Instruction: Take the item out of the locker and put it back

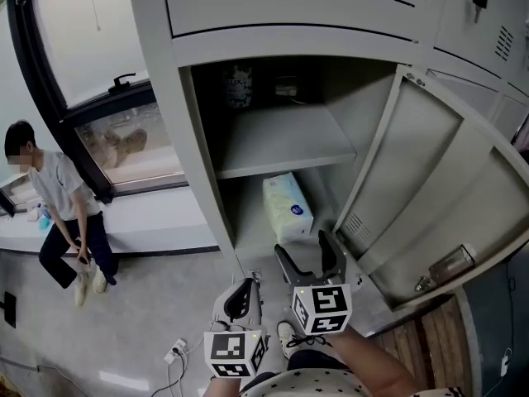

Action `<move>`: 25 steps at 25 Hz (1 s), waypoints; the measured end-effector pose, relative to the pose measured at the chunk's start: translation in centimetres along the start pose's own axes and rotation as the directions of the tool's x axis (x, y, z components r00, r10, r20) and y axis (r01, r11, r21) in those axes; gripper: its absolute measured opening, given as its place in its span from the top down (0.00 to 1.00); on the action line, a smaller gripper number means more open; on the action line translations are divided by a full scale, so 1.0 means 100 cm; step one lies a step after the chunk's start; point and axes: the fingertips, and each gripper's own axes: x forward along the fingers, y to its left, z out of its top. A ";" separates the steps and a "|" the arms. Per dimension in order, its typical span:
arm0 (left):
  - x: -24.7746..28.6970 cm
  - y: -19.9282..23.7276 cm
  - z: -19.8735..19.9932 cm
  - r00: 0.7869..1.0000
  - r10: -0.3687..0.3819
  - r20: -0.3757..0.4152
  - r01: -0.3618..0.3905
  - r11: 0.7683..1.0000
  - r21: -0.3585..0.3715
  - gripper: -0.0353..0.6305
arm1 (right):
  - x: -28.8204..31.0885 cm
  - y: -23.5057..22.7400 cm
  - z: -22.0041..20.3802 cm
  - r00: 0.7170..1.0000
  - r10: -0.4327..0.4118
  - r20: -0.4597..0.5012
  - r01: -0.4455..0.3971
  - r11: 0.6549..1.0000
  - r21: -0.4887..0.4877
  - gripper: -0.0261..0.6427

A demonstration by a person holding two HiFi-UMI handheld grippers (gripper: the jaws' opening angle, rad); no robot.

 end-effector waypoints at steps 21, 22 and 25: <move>-0.108 -0.070 -0.032 0.999 -0.036 0.017 0.036 0.999 0.030 0.94 | -0.185 0.062 -0.033 0.989 0.140 -0.039 -0.136 0.988 0.075 0.96; -0.109 -0.071 -0.032 0.999 -0.037 0.017 0.037 0.999 0.030 0.94 | -0.186 0.062 -0.032 0.990 0.137 -0.041 -0.134 0.988 0.071 0.96; -0.112 -0.073 -0.031 0.999 -0.036 0.019 0.035 0.999 0.029 0.94 | -0.189 0.061 -0.032 0.990 0.130 -0.047 -0.127 0.990 0.054 0.96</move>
